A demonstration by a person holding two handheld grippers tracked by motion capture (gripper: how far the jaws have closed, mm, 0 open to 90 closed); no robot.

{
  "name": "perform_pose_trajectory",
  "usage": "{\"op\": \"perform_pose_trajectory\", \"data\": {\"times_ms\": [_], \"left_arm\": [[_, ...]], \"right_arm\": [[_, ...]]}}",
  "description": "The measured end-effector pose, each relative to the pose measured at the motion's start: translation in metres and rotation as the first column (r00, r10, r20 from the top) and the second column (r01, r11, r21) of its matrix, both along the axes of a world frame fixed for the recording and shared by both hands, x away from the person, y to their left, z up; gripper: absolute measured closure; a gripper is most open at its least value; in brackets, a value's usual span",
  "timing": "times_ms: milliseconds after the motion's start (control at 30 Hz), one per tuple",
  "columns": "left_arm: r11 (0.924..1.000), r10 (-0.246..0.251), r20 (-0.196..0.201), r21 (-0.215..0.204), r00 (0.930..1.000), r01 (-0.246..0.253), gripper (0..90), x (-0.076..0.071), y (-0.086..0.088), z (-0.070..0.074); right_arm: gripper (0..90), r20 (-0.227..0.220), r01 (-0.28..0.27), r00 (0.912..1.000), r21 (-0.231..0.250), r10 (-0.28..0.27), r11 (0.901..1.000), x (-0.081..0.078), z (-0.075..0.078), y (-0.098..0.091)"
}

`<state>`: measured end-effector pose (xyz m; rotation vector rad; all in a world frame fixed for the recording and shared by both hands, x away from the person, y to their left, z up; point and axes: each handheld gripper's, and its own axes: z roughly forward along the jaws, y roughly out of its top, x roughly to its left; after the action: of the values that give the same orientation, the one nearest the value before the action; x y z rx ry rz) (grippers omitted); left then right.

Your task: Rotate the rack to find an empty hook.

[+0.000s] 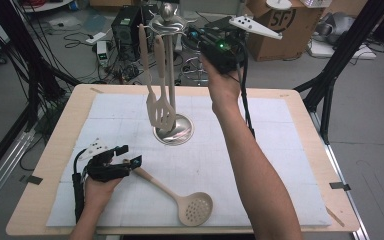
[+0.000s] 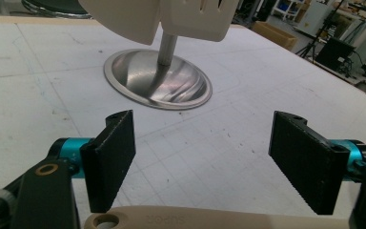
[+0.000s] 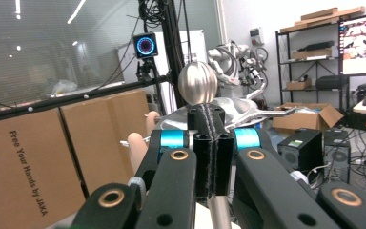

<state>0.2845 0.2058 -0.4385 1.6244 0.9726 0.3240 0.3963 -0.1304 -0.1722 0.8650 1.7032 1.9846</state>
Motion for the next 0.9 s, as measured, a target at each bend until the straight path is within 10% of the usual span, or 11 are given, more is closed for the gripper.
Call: {"op": "perform_pose_trajectory", "data": {"times_ms": [900], "left_arm": [[1.0,-0.003,0.0,0.0,1.0,0.003,24.7,0.0,0.0,0.0]], "right_arm": [[90.0,0.045,-0.075,0.996,-0.039,0.077,0.9964,-0.02,-0.003,0.02]]}}
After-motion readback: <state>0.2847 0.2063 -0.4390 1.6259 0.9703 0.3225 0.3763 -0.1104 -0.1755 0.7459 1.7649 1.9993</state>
